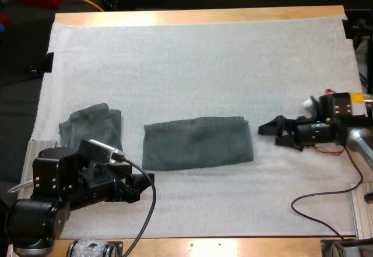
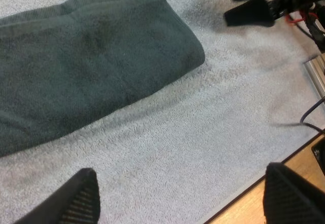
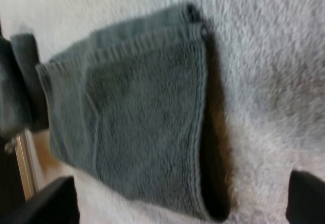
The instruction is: Pick towel from pile, fold and stack
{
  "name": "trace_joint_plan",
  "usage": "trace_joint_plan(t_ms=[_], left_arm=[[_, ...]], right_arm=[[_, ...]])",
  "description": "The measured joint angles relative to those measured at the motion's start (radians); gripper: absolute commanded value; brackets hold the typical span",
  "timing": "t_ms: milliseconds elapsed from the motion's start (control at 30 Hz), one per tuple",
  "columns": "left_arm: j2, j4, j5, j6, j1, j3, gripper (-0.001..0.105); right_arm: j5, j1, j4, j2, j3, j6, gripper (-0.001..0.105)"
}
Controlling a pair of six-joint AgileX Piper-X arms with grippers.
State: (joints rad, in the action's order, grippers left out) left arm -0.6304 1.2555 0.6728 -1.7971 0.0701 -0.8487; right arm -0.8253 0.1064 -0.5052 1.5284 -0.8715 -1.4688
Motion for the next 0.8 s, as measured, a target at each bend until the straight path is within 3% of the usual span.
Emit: trace_joint_plan(t_ms=[400,800], left_arm=[[0.0,0.026,-0.001,0.002,0.0,0.0,0.065],[0.0,0.026,-0.001,0.002,0.0,0.0,0.065]], right_arm=[[0.023,0.111,0.266,0.114,-0.001,0.251,0.079],[0.054,0.183,0.317,0.169,-0.013,0.282,0.079]])
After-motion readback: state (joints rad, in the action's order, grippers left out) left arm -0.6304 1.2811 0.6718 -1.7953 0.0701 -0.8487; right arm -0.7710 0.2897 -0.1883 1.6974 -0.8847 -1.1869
